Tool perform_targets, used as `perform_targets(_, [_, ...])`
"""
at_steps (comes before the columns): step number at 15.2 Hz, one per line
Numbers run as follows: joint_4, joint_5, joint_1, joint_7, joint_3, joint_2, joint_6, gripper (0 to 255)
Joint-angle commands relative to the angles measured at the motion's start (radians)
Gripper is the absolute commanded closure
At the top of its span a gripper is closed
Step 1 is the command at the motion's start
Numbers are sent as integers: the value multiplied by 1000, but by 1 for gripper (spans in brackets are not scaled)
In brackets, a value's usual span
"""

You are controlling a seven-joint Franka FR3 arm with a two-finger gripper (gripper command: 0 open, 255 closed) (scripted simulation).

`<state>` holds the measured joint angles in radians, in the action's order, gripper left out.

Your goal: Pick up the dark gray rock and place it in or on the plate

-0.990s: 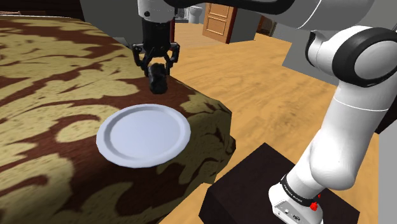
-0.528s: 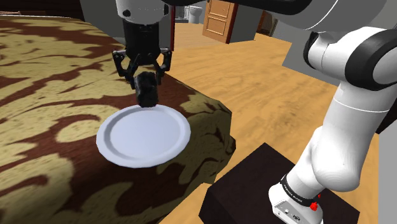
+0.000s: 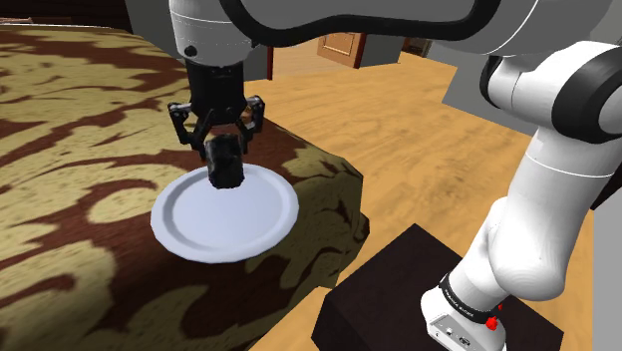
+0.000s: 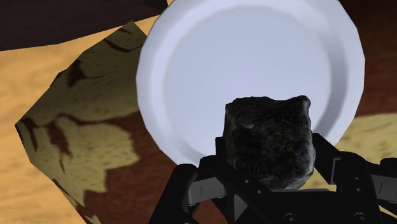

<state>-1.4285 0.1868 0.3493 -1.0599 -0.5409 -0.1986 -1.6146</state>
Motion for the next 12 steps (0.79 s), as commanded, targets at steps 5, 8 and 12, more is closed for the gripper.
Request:
perform_targets(5, [-102, -8, -12, -2, 3, 17, -87, 255])
perform_targets(8, [-147, -9, -15, -5, 5, 22, -129, 255])
perform_targets(12, [-174, -9, -17, -7, 5, 23, -154, 255])
